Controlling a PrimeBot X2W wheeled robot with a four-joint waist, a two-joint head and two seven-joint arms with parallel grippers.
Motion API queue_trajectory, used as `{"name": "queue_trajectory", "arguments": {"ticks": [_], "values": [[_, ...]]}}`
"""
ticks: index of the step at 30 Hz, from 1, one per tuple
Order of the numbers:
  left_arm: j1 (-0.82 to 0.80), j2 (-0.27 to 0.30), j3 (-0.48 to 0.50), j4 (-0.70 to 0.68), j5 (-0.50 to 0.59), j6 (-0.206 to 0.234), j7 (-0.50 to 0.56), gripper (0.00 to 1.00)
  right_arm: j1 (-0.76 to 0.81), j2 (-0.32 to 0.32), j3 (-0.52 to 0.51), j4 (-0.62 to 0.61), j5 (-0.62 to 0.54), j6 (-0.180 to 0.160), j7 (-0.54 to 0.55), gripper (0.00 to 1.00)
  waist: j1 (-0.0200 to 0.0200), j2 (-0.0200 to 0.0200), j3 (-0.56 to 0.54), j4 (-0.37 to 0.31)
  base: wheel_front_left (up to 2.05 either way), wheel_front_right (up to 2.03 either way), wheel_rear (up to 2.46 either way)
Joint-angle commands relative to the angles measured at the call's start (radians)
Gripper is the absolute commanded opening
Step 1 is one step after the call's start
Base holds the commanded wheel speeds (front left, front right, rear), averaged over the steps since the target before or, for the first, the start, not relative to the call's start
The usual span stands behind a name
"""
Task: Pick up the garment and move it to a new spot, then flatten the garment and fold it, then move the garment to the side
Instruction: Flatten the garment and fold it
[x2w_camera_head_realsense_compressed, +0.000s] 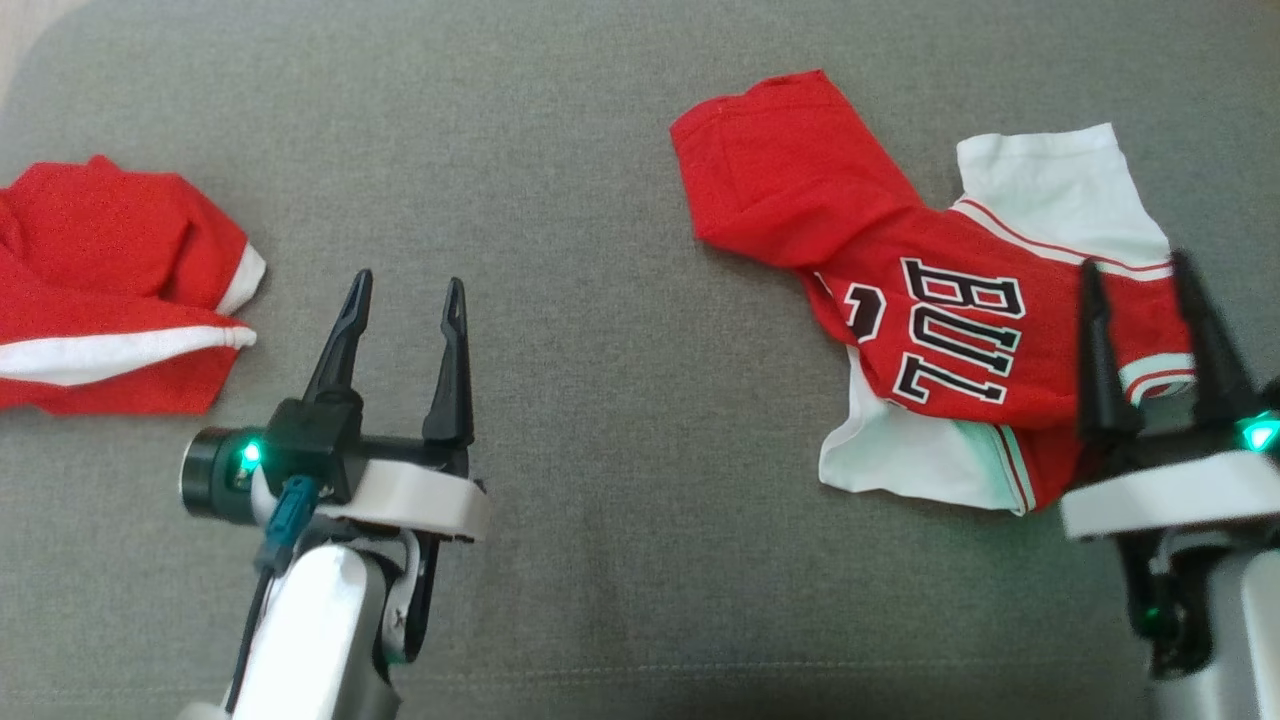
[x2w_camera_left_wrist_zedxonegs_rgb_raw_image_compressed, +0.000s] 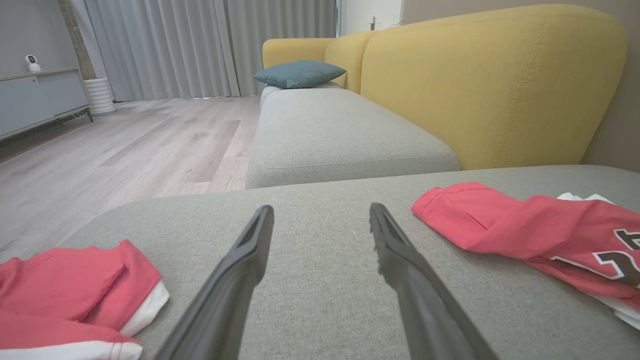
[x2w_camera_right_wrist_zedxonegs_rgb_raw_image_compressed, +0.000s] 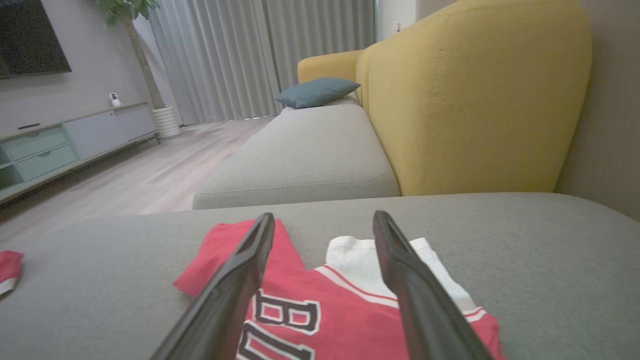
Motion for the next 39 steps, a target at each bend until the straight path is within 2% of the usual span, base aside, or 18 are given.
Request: {"name": "queue_trajectory", "arguments": {"ticks": [1, 11, 31, 36, 39], "values": [[-0.011, 0.018, 0.043, -0.029, -0.007, 0.005, -0.005, 1.00, -0.001, 0.003, 0.029, -0.049, -0.005, 0.007, 0.003, 1.00, 0.0000, -0.0001, -0.008, 0.000, 0.00, 0.00, 0.00], [0.022, 0.031, 0.055, -0.025, -0.017, 0.017, -0.005, 1.00, 0.074, 0.042, 0.062, -0.099, -0.014, 0.007, 0.021, 1.00, 0.0000, -0.0001, -0.034, -0.009, 0.00, 0.00, 0.00], [0.005, 0.041, 0.039, -0.025, -0.019, 0.025, -0.005, 1.00, 0.070, 0.049, 0.061, -0.114, -0.020, 0.007, 0.037, 1.00, 0.0000, -0.0001, -0.015, -0.013, 0.00, 0.00, 0.00], [-0.089, 0.034, 0.012, -0.030, -0.022, -0.013, 0.004, 1.00, 0.053, 0.048, 0.072, -0.123, -0.018, 0.007, 0.042, 1.00, 0.0000, -0.0001, 0.028, -0.027, 0.00, 0.00, 0.00], [-0.193, 0.028, -0.025, -0.009, -0.020, -0.061, 0.040, 1.00, 0.037, 0.045, 0.089, -0.124, -0.014, 0.007, 0.045, 1.00, 0.0000, -0.0001, 0.059, -0.050, 0.00, 0.00, 0.00]]}}
